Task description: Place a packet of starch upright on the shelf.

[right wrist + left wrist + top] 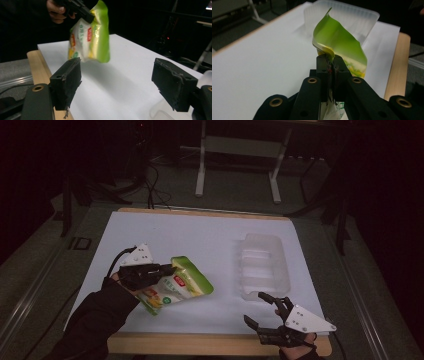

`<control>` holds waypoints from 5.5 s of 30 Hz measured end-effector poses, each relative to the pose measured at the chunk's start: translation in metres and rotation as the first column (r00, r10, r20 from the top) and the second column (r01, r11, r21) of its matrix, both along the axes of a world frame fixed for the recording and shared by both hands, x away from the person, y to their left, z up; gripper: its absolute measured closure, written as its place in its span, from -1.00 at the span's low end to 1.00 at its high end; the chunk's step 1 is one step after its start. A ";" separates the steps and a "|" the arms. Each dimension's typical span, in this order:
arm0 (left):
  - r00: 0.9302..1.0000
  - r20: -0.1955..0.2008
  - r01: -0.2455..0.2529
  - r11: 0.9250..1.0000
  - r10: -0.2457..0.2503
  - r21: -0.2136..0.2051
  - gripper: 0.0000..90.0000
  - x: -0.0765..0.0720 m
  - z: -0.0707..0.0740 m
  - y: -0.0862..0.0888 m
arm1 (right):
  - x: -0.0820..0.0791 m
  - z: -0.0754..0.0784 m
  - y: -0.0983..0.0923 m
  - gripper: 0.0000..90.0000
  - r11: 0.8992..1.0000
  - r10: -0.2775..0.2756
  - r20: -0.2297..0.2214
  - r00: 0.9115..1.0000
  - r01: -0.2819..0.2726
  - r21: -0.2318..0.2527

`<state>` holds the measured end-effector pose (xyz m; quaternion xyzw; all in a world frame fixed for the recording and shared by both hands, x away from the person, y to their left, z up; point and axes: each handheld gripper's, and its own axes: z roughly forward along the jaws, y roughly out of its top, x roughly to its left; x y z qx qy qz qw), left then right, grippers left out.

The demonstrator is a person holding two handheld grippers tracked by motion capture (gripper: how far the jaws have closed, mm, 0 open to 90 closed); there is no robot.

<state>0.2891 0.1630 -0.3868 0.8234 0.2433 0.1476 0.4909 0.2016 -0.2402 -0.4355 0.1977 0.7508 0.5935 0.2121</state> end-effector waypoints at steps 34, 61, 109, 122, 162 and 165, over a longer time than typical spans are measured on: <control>0.980 0.091 0.189 0.961 -0.174 -0.201 0.92 -0.004 0.042 -0.107 | 0.056 0.019 0.019 0.65 0.998 0.065 -0.166 0.984 -0.066 0.002; 0.983 -0.012 0.177 0.956 -0.184 -0.235 -0.71 -0.001 0.016 -0.067 | 0.076 0.107 -0.044 0.83 0.991 0.048 -0.072 0.996 -0.056 -0.118; 0.977 -0.210 -0.027 0.962 -0.032 -0.272 -0.95 -0.009 -0.086 -0.012 | 0.155 0.058 -0.063 0.84 0.924 0.097 -0.328 0.940 -0.207 -0.320; 0.975 -0.218 -0.016 0.966 -0.041 -0.258 -0.95 -0.009 -0.093 -0.015 | 0.150 0.001 -0.099 0.85 0.972 0.043 -0.367 0.929 -0.124 -0.201; 0.986 -0.164 0.012 0.982 -0.044 -0.190 -0.95 -0.021 -0.105 -0.020 | 0.084 0.076 -0.084 -0.68 0.996 -0.090 -0.073 0.993 0.088 -0.025; 0.988 -0.145 0.018 0.983 -0.045 -0.181 -0.95 -0.023 -0.105 -0.021 | 0.078 0.077 -0.077 -0.67 0.997 -0.070 -0.064 0.995 0.070 -0.016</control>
